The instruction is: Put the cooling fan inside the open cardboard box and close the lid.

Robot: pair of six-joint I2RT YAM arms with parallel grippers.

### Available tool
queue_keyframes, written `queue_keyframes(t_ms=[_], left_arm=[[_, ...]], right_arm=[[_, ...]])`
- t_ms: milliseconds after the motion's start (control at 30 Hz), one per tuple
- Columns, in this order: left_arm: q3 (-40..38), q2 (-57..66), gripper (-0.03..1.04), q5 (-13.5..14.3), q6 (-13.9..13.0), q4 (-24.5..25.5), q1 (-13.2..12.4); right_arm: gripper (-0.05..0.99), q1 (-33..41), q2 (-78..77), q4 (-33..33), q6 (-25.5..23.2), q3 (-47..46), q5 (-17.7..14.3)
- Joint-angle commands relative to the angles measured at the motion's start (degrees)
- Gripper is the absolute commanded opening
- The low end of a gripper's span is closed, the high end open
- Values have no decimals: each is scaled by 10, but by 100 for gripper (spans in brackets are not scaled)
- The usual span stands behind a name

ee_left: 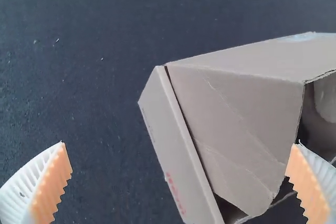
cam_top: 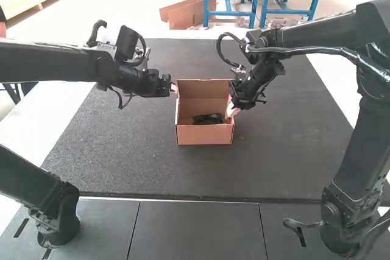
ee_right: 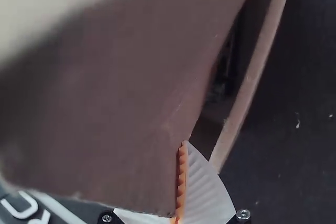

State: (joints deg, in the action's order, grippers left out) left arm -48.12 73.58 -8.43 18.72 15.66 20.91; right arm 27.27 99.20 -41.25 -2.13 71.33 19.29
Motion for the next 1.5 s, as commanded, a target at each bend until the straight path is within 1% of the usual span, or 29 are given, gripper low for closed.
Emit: queue_keyframes(t_ms=[0,133,200,267,300,333,367,400,467,533,567,633,733,833,933,1000,1100,1167,1300,1400,1467], left_arm=[[-15,-37,97,17,5,2,1],[-21,-41,97,30,3,31,0],[-21,-44,97,41,2,31,-3],[-22,-44,97,42,2,25,-9],[-22,-45,97,43,2,20,-11],[-23,-44,97,44,2,15,-14],[-27,-44,97,45,2,10,-17],[-30,-44,97,46,2,5,-18],[-39,-44,97,48,3,-6,-18],[-48,-43,97,64,2,-18,-17],[-51,-41,97,65,2,-24,-17],[-60,-37,97,71,2,-40,-16],[-78,-24,97,71,1,-58,-13],[-98,-4,97,71,0,-59,-12],[-115,17,97,71,-1,-56,-1],[-124,29,97,71,-1,-53,12],[-134,45,97,71,-1,-50,33],[-142,55,97,71,-1,-48,46],[-156,75,97,71,-1,-45,67],[-170,86,97,73,-1,-44,71],[-177,90,97,73,-2,-44,70]], right_arm=[[-1,9,-21,-2,6,4,-23],[-1,8,-21,-8,7,7,-29],[-1,7,-21,-17,7,7,-36],[0,5,-21,-19,6,8,-40],[6,5,-21,-22,6,10,-41],[18,5,-21,-28,6,14,-41],[33,5,-21,-35,6,19,-42],[46,4,-21,-38,5,23,-41],[56,4,-21,-51,5,33,-40],[74,4,-21,-61,5,43,-37],[79,3,-21,-68,6,49,-36],[84,-1,-24,-74,7,61,-36],[86,-17,-43,-77,8,79,-36],[87,-47,-71,-60,12,79,-47],[88,-85,-110,3,11,64,-92],[88,-109,-133,57,10,42,-138],[88,-141,-164,116,8,13,-182],[88,-161,-180,146,8,-2,-194],[88,-188,-199,155,5,-16,-186],[88,-192,-210,147,-7,-22,-140],[88,-192,-212,146,-15,-29,-132]])
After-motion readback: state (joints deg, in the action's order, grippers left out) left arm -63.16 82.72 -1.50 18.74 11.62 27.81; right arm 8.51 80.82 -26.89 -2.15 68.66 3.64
